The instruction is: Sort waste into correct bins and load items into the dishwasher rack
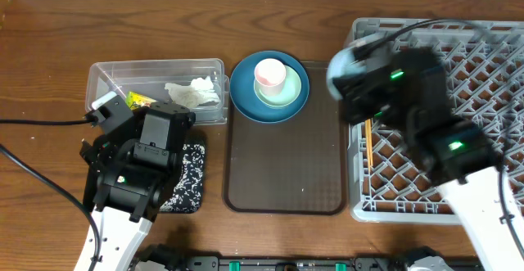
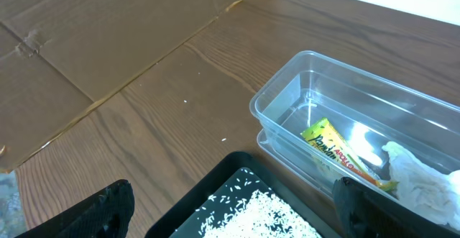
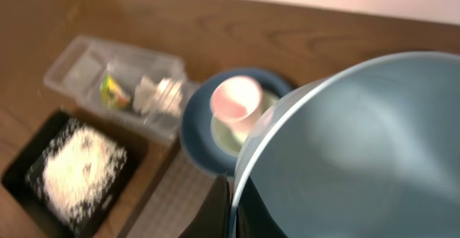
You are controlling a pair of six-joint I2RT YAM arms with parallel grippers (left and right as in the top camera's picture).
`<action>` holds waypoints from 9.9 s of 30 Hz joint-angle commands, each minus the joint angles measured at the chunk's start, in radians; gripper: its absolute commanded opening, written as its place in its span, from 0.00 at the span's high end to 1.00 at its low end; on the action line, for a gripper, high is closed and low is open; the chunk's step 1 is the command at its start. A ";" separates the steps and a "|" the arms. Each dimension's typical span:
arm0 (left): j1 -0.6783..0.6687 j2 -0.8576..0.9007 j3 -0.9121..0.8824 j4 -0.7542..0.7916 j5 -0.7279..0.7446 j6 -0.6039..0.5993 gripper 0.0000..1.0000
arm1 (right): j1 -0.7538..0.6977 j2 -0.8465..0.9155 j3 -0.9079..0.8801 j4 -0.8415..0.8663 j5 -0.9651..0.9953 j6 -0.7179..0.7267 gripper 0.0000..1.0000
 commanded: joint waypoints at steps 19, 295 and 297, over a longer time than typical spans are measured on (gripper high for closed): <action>0.003 0.000 0.015 -0.003 -0.027 0.005 0.09 | -0.567 0.474 0.010 0.842 -1.120 0.246 0.99; -0.009 0.596 0.574 0.010 1.252 0.169 0.29 | -0.121 0.417 0.100 -0.068 -0.073 -0.072 0.01; -0.018 0.715 0.757 -0.125 1.195 0.219 0.28 | -0.121 0.417 0.100 -0.068 -0.073 -0.072 0.01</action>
